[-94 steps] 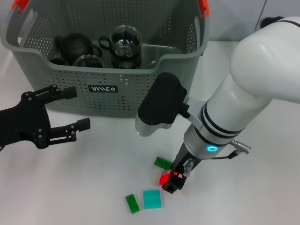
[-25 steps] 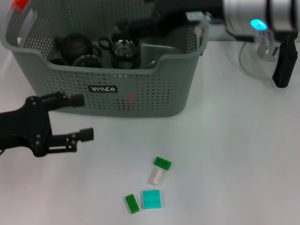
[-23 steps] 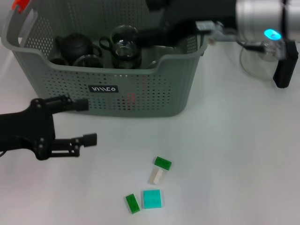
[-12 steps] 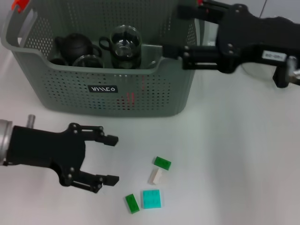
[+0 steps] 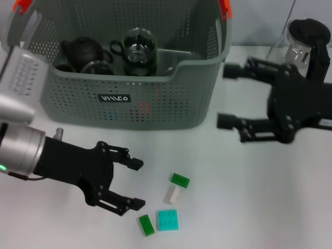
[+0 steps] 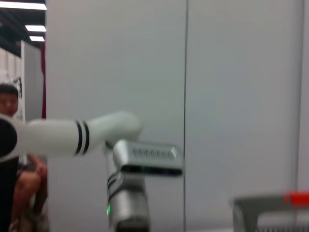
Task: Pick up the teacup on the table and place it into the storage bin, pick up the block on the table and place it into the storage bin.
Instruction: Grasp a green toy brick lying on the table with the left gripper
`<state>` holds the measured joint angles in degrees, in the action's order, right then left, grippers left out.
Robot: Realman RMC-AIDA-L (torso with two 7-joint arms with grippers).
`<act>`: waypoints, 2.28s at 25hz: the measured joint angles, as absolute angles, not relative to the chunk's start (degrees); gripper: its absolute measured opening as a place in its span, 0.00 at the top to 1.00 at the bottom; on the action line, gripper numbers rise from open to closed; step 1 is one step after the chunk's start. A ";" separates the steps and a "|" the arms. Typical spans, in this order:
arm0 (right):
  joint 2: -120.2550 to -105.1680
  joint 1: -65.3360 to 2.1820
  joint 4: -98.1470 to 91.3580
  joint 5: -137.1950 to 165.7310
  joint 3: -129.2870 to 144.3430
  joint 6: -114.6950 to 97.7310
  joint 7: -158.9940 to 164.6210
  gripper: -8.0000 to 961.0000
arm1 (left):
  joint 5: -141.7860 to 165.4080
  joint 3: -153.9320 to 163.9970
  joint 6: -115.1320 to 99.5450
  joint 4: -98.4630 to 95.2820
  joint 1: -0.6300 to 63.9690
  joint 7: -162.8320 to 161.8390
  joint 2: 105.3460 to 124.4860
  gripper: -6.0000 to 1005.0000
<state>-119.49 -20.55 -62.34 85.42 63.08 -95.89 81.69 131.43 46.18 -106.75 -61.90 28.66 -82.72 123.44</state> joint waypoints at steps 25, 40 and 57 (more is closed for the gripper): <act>-118.79 -31.66 -54.96 111.87 56.33 -97.93 95.48 0.03 | 137.48 60.81 -96.95 -61.70 28.30 -91.51 124.34 0.16; -119.10 -33.59 -54.49 111.87 55.72 -95.11 95.75 0.03 | 139.13 75.80 -101.80 -79.62 26.30 -113.13 124.46 0.17; -117.77 -33.67 -54.90 112.00 55.63 -94.84 95.45 0.03 | 139.09 87.50 -92.07 -75.57 26.10 -121.20 124.65 0.20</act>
<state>-117.77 -33.67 -54.90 112.00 55.63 -94.84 95.45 139.09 87.50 -92.07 -75.57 26.10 -121.20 124.65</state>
